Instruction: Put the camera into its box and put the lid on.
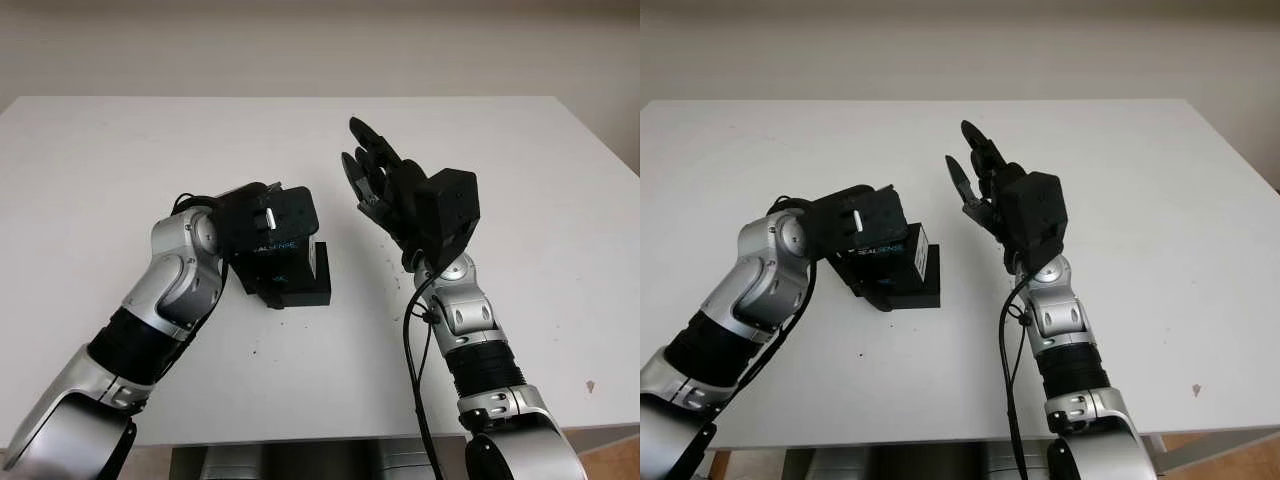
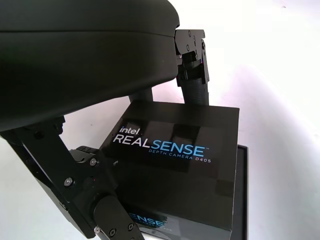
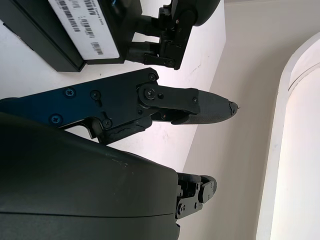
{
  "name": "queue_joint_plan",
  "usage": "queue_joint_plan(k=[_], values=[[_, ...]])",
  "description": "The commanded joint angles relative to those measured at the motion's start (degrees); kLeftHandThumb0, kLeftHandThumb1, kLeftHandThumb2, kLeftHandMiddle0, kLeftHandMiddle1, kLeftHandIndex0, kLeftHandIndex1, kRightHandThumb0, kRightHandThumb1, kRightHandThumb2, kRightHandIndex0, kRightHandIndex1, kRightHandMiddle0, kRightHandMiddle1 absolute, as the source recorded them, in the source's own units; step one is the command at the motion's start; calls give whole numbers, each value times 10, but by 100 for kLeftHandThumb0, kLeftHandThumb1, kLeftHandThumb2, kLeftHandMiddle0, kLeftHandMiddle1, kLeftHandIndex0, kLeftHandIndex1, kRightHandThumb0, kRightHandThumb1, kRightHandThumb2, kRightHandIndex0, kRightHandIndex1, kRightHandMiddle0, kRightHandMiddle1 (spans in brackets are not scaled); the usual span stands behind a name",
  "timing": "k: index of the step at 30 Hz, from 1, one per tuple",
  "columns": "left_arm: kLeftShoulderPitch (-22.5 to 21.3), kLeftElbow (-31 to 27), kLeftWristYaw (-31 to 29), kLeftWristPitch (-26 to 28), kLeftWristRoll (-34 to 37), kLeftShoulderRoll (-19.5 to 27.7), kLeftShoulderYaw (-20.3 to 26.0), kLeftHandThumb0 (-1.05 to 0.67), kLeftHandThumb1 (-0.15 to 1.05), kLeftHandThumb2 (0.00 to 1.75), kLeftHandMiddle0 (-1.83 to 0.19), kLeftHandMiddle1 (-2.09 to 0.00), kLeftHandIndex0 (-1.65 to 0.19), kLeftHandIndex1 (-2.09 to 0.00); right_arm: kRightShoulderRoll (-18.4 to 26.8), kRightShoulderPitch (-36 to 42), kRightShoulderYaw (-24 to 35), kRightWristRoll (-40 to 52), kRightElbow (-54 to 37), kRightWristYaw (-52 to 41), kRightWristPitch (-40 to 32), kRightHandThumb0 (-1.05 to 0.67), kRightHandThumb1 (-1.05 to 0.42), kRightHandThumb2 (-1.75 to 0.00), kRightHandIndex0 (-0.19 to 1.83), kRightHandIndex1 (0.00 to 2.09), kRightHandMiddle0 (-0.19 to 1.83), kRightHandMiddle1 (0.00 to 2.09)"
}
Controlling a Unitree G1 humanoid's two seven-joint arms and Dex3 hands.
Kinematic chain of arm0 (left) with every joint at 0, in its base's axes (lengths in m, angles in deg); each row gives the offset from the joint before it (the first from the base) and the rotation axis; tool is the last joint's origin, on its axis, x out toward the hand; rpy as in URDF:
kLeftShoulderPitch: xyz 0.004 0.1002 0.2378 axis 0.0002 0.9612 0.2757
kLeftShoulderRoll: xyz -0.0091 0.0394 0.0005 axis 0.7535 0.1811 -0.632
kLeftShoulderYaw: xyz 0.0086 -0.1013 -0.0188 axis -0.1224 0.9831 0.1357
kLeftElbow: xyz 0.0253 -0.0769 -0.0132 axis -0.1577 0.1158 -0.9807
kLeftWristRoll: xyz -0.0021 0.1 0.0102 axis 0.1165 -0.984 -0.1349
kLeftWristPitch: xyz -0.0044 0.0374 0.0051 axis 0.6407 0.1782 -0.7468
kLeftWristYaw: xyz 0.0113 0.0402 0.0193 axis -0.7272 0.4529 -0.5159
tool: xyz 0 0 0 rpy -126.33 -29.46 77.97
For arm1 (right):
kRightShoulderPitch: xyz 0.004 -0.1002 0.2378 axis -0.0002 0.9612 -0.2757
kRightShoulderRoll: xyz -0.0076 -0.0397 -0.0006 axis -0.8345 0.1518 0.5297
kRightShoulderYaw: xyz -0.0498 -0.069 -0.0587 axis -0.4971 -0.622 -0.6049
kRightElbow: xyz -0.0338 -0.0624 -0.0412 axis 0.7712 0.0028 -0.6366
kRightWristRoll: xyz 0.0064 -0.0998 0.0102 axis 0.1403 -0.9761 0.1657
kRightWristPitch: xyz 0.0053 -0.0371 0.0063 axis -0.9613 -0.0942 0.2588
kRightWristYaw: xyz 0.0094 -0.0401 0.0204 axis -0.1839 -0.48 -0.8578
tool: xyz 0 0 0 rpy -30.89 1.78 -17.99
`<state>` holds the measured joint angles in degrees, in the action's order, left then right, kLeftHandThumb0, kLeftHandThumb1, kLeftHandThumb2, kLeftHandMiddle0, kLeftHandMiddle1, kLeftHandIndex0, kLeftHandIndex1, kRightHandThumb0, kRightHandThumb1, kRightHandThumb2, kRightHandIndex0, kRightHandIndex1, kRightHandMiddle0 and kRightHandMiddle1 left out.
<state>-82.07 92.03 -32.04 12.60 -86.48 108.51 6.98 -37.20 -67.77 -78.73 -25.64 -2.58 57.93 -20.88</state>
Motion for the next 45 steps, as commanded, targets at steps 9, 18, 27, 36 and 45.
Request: queue_joint_plan(k=[9,18,27,36,45], values=[[-35,5,-16,42,0,-25,-16,-30,105,22,9,-174,14,-152,-3,-15,2,1,8,2,17,-63,-105,-47,5,6,5,21],[-49,-13,-23,40,1,-25,-36,-52,105,41,18,-118,19,-99,-1,-13,0,-3,9,2,22,-62,-105,-47,5,6,5,22],[-64,-40,-85,52,-33,0,-82,-59,105,45,18,-33,19,-27,-2,-14,1,-2,8,4,11,-64,-105,-46,5,6,4,22],[-46,-57,-119,-17,-65,31,-100,-59,105,42,16,-4,18,-8,-1,-15,1,-2,12,0,17,-63,-105,-47,5,6,4,21],[-38,-91,-163,7,-51,21,-66,-57,105,42,19,0,19,0,2,-14,3,-1,8,-2,11,-62,-105,-46,6,6,5,21]])
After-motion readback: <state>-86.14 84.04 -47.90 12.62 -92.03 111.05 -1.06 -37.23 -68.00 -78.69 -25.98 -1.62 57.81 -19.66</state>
